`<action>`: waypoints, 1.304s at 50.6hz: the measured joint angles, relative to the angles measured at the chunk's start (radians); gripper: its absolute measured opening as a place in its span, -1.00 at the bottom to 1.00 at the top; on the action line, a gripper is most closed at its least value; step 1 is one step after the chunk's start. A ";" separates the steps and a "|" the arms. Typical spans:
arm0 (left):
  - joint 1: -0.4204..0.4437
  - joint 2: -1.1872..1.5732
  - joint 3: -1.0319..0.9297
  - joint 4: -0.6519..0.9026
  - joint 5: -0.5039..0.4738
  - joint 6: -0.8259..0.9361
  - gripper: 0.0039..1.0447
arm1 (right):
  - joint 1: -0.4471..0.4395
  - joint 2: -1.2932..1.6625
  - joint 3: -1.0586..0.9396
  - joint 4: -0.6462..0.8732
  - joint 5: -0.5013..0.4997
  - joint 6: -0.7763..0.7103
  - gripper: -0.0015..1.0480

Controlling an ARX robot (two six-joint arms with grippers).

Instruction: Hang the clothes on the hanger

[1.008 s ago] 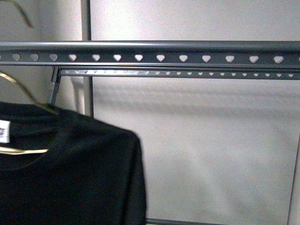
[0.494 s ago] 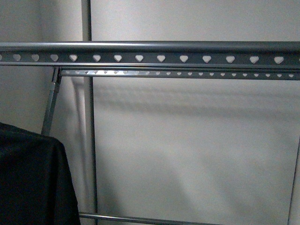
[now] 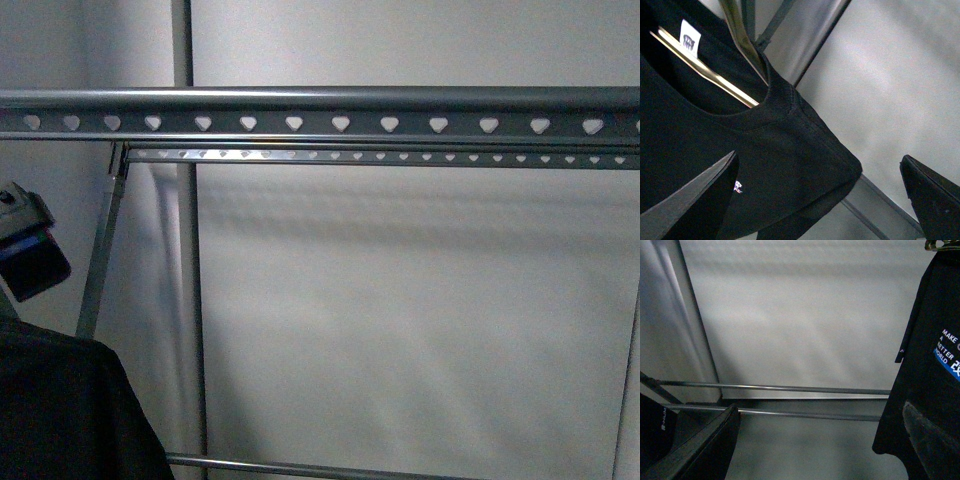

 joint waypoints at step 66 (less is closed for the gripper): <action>0.140 0.436 0.319 -0.075 -0.026 -0.057 -0.89 | 0.000 0.000 0.000 0.000 0.000 0.000 0.85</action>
